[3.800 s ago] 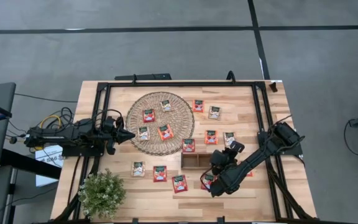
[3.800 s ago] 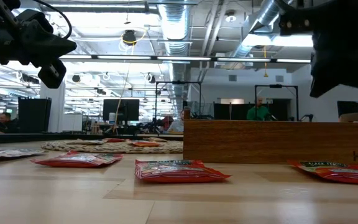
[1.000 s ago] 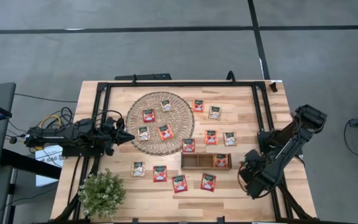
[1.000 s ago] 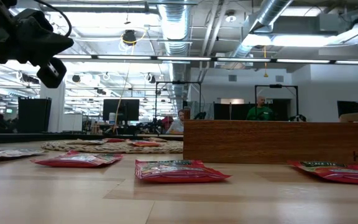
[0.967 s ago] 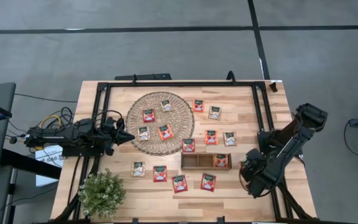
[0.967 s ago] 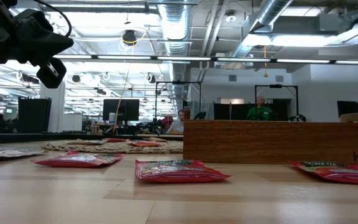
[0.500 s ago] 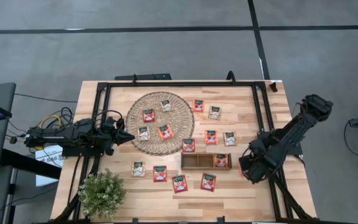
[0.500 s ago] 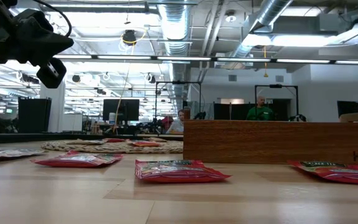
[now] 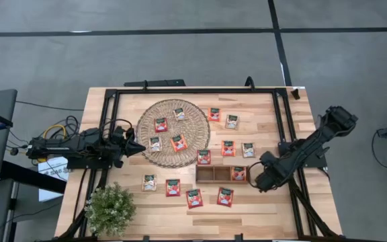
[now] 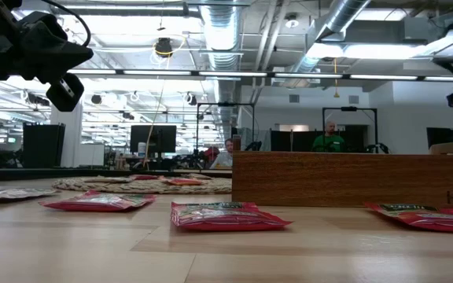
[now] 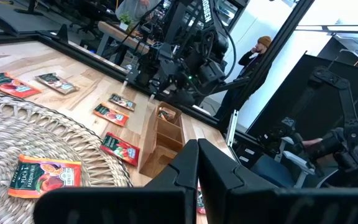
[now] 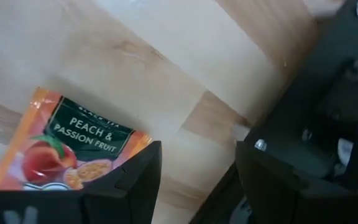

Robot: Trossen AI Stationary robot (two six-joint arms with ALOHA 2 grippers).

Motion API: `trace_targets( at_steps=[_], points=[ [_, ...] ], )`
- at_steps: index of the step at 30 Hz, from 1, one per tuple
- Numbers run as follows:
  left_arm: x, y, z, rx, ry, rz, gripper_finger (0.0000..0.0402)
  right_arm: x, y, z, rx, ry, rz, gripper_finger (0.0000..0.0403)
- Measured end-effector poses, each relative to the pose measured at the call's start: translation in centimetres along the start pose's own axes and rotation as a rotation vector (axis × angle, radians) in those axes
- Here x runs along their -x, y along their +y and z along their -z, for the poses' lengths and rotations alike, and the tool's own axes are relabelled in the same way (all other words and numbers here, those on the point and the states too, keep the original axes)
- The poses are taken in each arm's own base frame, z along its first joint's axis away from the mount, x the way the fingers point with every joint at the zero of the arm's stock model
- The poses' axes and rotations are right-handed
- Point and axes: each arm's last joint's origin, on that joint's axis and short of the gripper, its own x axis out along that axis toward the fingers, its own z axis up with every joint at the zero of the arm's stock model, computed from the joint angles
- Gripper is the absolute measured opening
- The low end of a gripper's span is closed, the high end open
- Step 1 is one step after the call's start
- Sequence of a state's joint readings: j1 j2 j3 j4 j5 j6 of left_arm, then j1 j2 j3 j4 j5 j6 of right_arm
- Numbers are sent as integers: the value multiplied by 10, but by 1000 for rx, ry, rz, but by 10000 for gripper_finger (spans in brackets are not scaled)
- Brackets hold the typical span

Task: Pick & Place Tea
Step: Put the orange tea bag into the right section of the wooden organizer

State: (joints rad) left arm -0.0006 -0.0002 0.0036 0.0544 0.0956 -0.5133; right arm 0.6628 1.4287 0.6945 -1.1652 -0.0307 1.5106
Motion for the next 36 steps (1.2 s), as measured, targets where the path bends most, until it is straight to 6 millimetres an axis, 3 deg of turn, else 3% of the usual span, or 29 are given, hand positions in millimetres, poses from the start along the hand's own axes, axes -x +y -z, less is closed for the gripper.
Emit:
trace_targets(
  at_steps=[11, 23, 29, 36],
  points=[
    [0, 0, 0, 0, 0, 0, 0, -3, 9, -20, 261, 11, -66, 198],
    [0, 0, 0, 0, 0, -1, 0, -14, 10, -26, 421, 24, -129, 198],
    [0, 0, 0, 0, 0, -1, 0, -21, 9, -27, 430, 30, -157, 198],
    [0, 0, 0, 0, -1, -1, 0, -17, 6, -27, 419, 15, -159, 198]
  ],
)
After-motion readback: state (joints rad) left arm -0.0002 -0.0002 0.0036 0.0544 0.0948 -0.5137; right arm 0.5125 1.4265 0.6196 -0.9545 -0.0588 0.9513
